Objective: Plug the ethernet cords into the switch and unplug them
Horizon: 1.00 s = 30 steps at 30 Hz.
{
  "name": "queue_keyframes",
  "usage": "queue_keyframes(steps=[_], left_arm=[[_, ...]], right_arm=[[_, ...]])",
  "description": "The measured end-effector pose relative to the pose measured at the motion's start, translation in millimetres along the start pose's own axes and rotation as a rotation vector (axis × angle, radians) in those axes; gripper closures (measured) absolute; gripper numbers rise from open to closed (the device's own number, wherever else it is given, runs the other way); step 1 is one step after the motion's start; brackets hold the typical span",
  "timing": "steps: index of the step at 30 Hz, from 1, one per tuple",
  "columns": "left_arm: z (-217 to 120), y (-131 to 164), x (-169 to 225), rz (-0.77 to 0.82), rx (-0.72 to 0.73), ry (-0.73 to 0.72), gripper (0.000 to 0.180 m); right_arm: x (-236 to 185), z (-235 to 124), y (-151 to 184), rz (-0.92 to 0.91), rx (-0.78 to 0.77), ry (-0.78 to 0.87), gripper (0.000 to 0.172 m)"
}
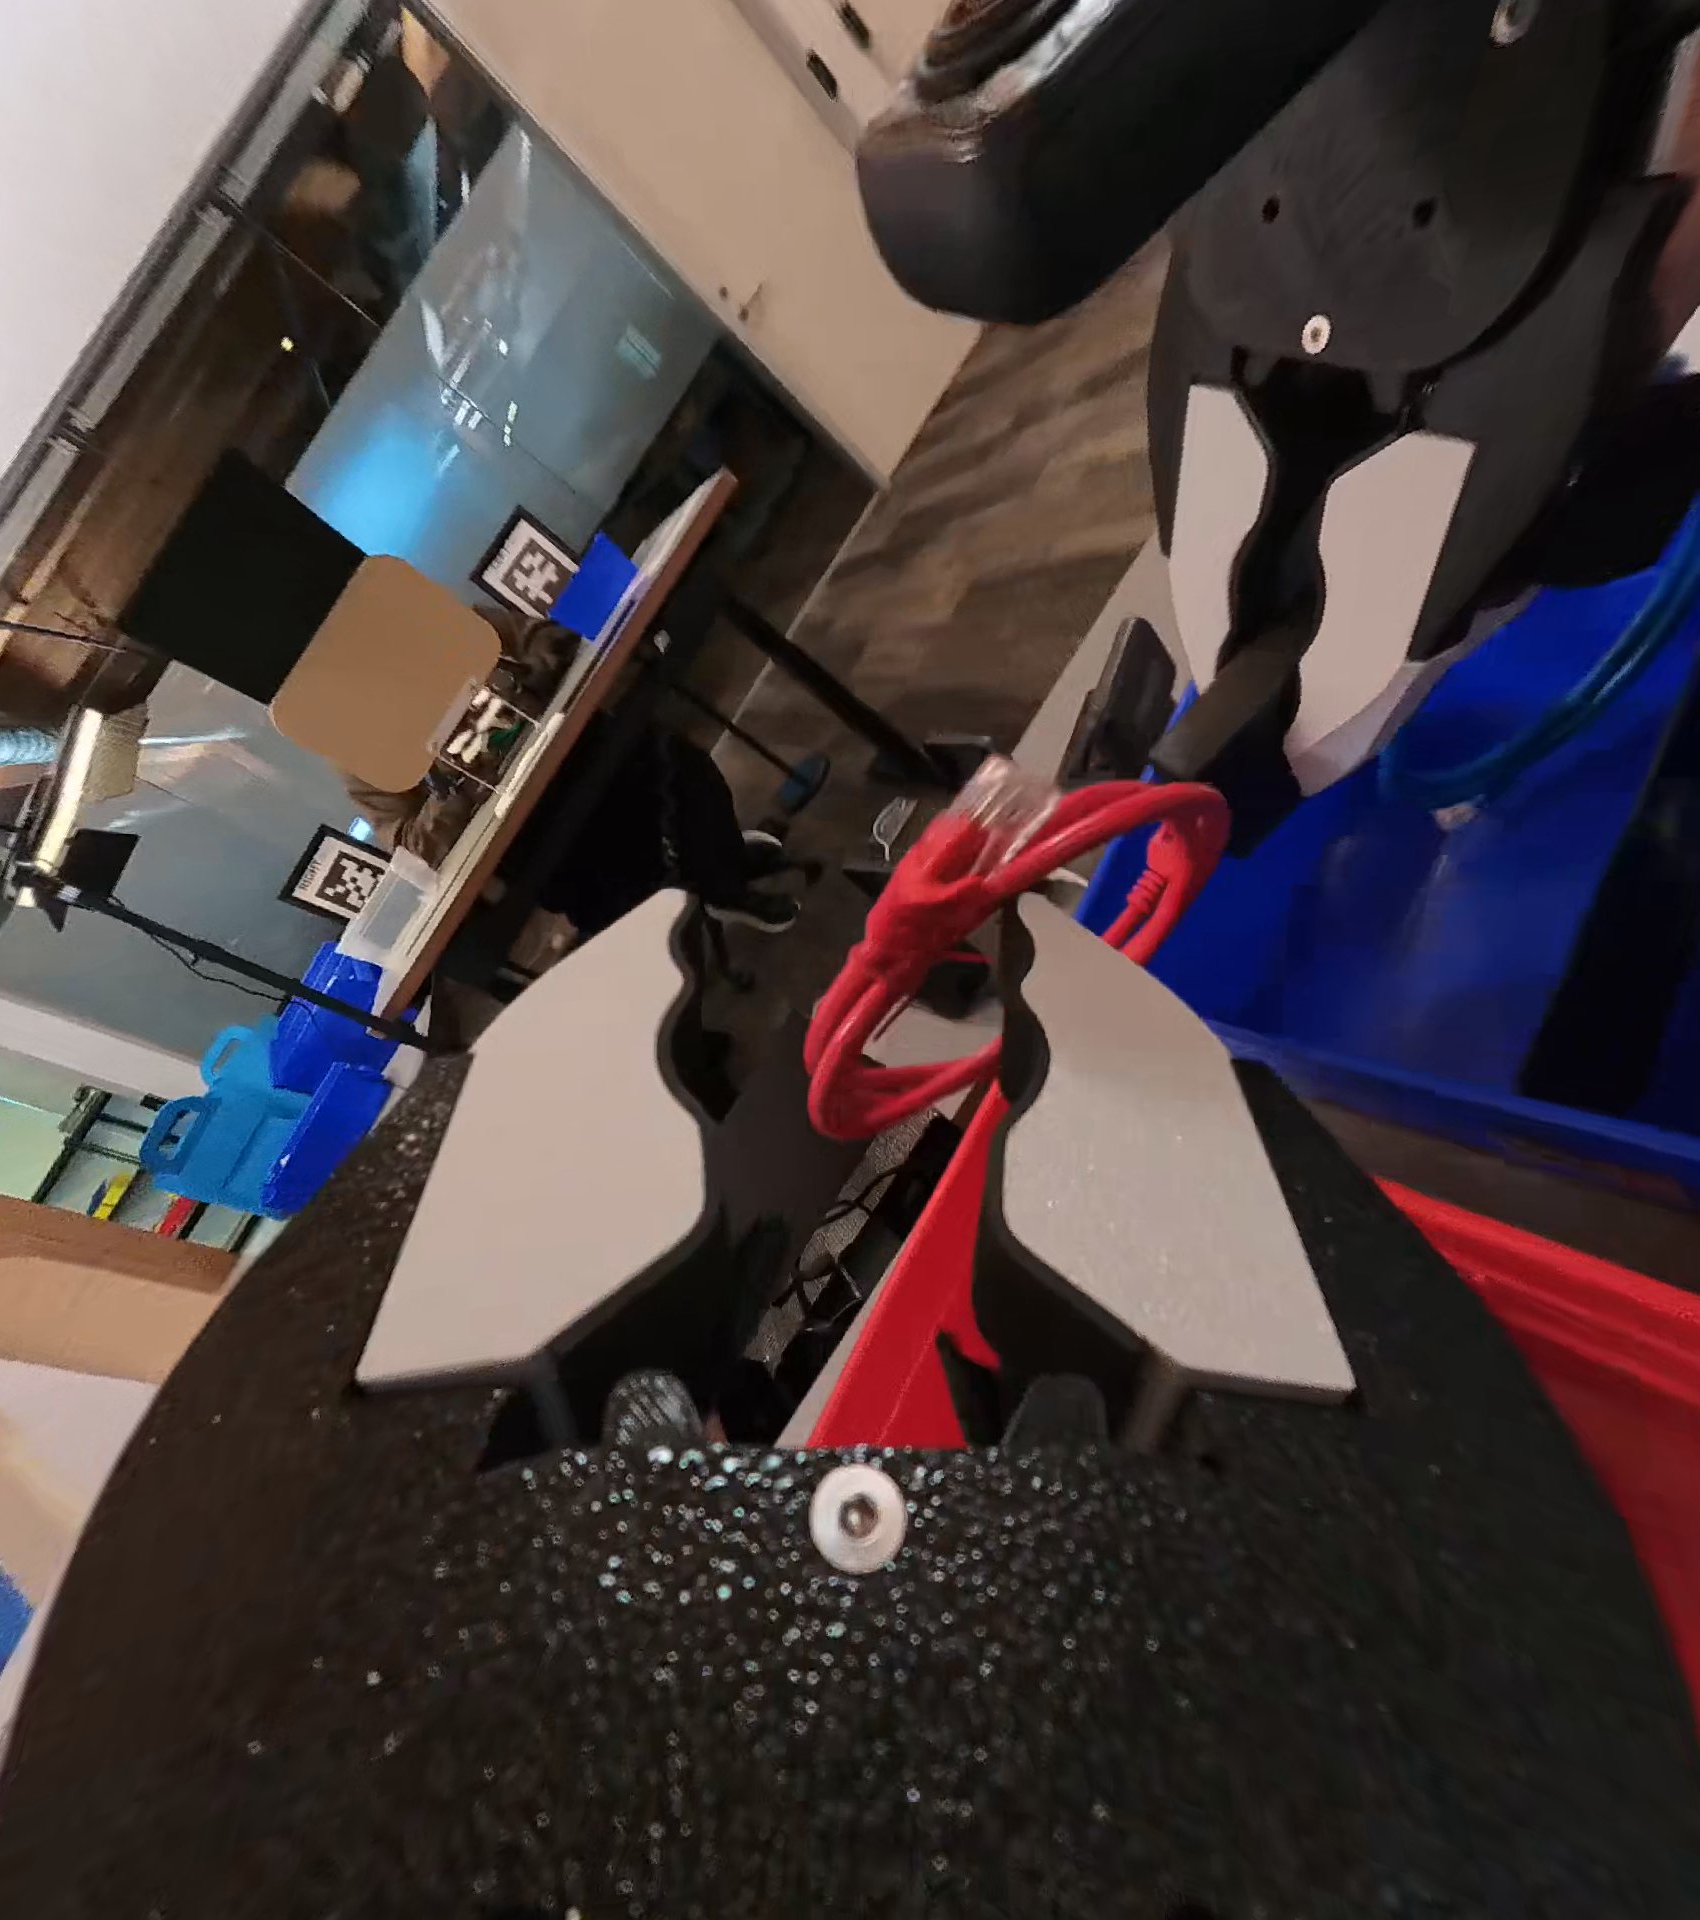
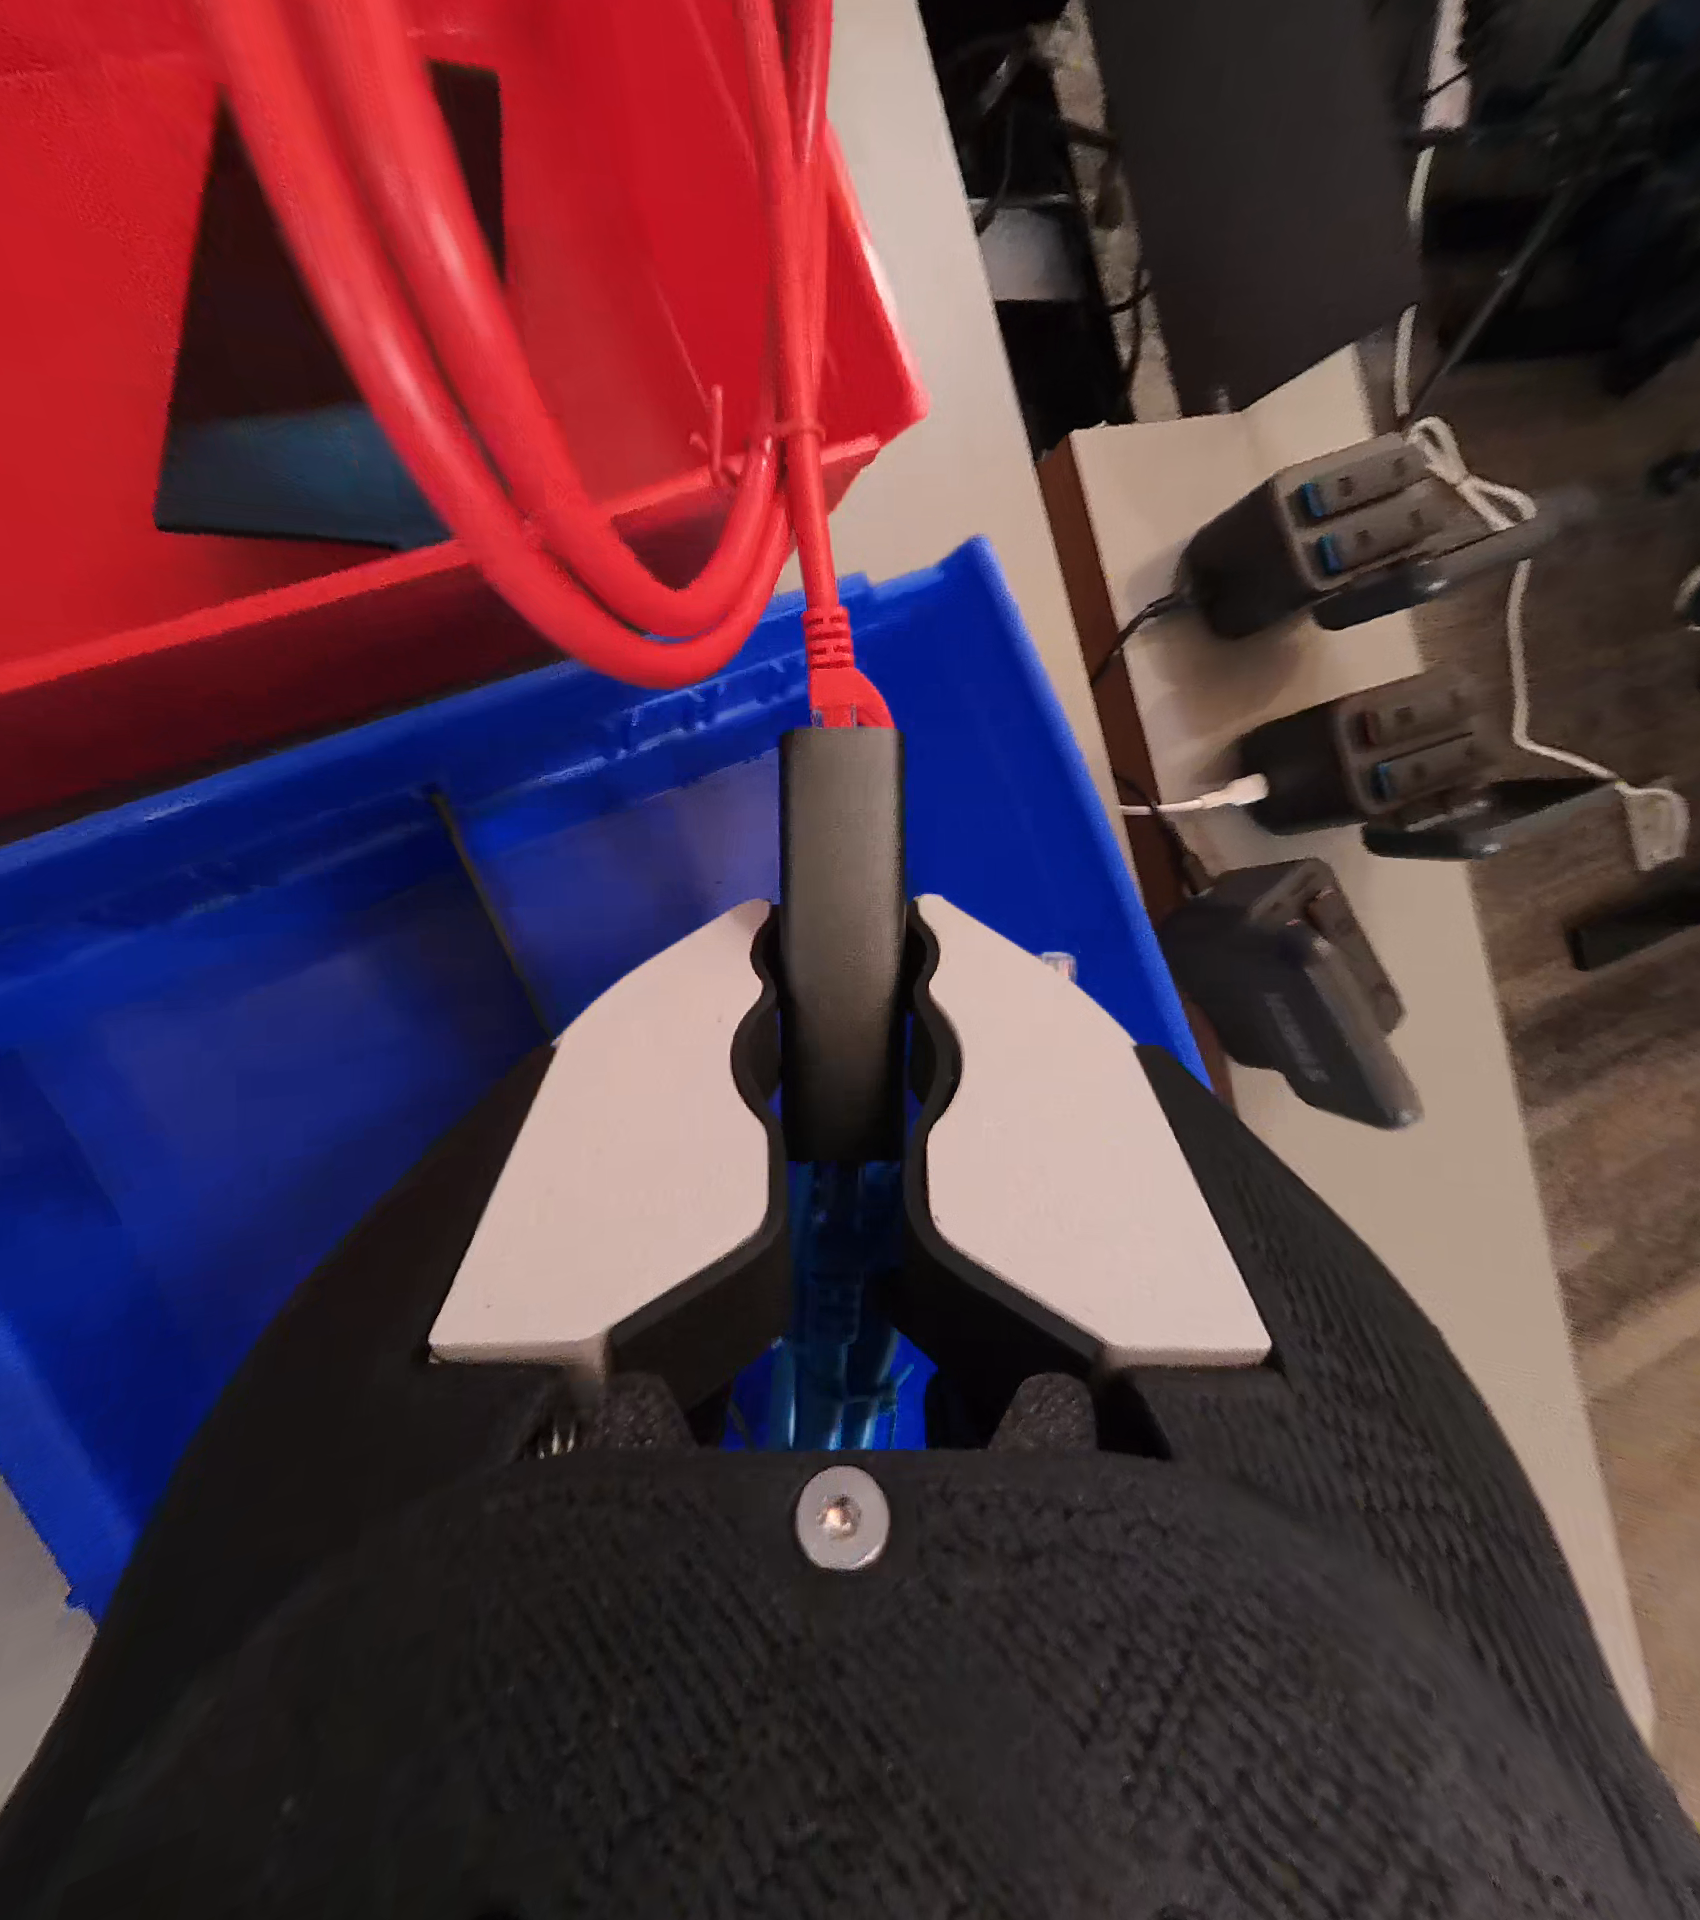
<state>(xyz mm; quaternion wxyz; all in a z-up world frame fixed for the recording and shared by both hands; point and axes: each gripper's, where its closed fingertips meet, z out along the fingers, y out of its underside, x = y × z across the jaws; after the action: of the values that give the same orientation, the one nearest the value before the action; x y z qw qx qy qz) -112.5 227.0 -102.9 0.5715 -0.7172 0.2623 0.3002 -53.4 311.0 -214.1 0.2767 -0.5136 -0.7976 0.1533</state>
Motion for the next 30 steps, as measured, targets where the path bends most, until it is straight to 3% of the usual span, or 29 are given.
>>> queue_keyframes(steps=[4, 8, 15, 24, 26, 30], left_arm=[[18.0, 8.4, 0.4, -0.017, -0.070, 0.036, 0.131], [12.2, 15.4, -7.3, -0.082, -0.091, 0.014, 0.136], [-11.7, 28.7, -9.5, -0.263, -0.085, 0.042, 0.142], [-8.5, 42.0, 0.3, -0.390, -0.101, 0.100, 0.142], [-7.3, 42.1, 5.0, -0.392, -0.102, 0.111, 0.142], [-6.9, 43.4, 13.0, -0.386, -0.109, 0.134, 0.141]], right_arm=[[0.4, 21.4, 18.0, 0.055, -0.107, -0.095, 0.152], [4.0, 26.1, 20.8, 0.125, -0.112, -0.199, 0.152], [6.8, 33.7, 22.3, 0.251, -0.001, -0.326, 0.152], [9.9, 40.1, 22.5, 0.405, 0.080, -0.407, 0.151], [11.7, 43.6, 33.0, 0.357, 0.020, -0.369, 0.149], [11.2, 40.8, 61.6, 0.178, -0.145, -0.273, 0.130]])
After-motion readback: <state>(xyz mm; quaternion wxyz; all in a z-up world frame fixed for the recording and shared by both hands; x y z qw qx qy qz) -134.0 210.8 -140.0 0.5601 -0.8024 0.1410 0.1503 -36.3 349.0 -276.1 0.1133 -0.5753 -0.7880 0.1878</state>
